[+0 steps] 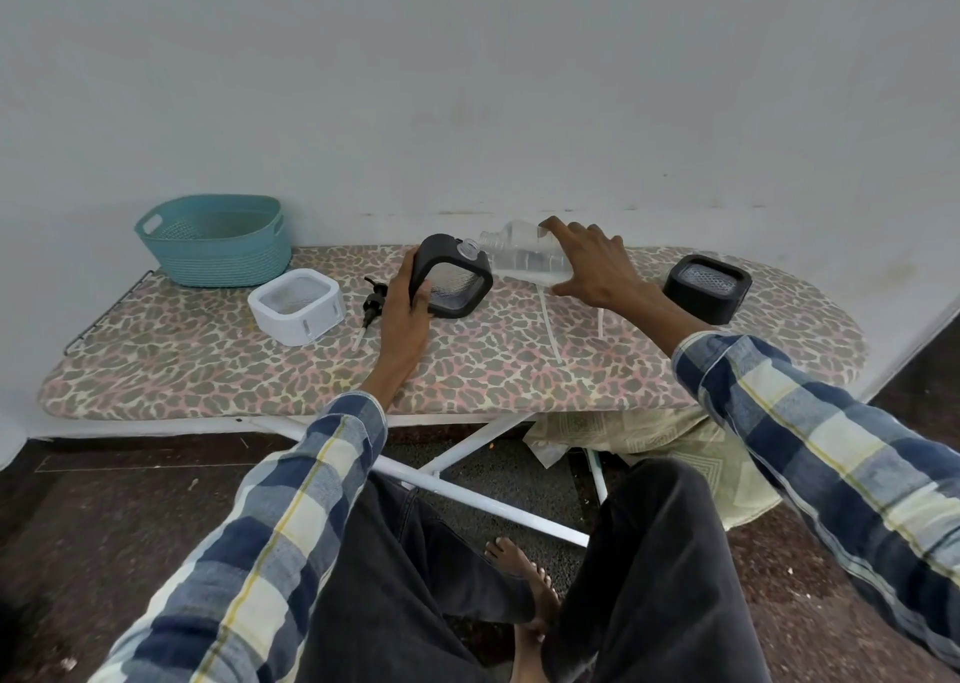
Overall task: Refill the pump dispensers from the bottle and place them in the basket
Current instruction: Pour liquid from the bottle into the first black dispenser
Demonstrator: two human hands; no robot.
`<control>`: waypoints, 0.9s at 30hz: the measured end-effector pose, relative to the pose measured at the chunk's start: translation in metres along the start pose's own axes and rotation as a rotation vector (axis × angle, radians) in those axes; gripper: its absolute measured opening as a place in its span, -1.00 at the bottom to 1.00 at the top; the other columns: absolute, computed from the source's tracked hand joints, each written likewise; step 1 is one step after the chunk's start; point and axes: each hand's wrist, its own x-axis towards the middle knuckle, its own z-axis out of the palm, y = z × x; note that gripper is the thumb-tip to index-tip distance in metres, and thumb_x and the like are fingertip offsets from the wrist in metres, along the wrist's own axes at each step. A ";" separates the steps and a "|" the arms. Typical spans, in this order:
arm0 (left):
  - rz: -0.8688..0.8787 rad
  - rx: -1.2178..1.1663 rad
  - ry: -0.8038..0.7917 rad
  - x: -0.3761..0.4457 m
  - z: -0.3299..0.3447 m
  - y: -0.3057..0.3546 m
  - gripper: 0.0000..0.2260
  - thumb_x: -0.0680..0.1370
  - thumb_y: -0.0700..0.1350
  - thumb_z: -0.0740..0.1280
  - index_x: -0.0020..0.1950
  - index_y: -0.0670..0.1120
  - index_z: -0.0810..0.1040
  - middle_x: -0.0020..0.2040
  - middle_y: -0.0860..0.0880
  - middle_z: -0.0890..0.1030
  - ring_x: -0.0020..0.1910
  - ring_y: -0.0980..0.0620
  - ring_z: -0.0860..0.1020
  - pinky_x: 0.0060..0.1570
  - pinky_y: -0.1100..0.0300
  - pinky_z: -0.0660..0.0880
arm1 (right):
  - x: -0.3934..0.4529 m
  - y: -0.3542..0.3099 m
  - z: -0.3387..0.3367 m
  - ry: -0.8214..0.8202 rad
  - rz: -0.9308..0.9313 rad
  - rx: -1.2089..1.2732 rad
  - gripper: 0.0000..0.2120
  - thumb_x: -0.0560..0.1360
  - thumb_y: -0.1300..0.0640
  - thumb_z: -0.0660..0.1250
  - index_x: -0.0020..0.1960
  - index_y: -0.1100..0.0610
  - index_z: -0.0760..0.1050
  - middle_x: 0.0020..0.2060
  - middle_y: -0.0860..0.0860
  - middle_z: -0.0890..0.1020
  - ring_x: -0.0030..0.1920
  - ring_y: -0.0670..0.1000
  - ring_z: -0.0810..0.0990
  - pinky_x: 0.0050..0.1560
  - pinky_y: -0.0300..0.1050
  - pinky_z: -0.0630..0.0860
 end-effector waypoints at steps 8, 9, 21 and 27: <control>-0.008 -0.009 0.008 0.000 0.000 -0.003 -0.50 0.80 -0.10 0.18 0.74 -0.06 0.16 0.67 -0.10 0.31 0.64 -0.10 0.31 0.61 -0.06 0.31 | 0.001 -0.003 -0.001 -0.009 0.006 0.003 -0.20 0.40 -0.03 0.64 0.45 -0.07 0.23 0.24 0.11 0.57 0.16 0.25 0.53 0.15 0.28 0.47; -0.008 -0.011 0.011 0.001 0.001 -0.003 -0.50 0.80 -0.09 0.18 0.74 -0.06 0.17 0.67 -0.09 0.32 0.64 -0.10 0.32 0.61 -0.05 0.31 | 0.001 -0.003 -0.001 -0.007 0.006 0.006 -0.21 0.40 -0.03 0.64 0.45 -0.07 0.23 0.24 0.11 0.57 0.16 0.25 0.53 0.15 0.29 0.47; 0.005 0.019 0.015 0.003 0.002 -0.005 -0.50 0.80 -0.07 0.17 0.74 -0.08 0.17 0.66 -0.10 0.33 0.63 -0.10 0.32 0.56 0.11 0.29 | 0.000 -0.006 -0.002 -0.002 0.018 -0.007 -0.19 0.40 -0.01 0.65 0.46 -0.07 0.23 0.22 0.09 0.57 0.15 0.23 0.53 0.16 0.28 0.47; 0.034 0.034 0.014 0.004 0.002 -0.006 -0.50 0.80 -0.08 0.17 0.74 -0.10 0.17 0.66 -0.12 0.33 0.62 -0.11 0.33 0.52 0.17 0.28 | 0.001 -0.007 -0.004 0.022 0.022 -0.052 -0.18 0.39 0.03 0.65 0.47 -0.08 0.23 0.20 0.09 0.56 0.15 0.23 0.52 0.15 0.27 0.47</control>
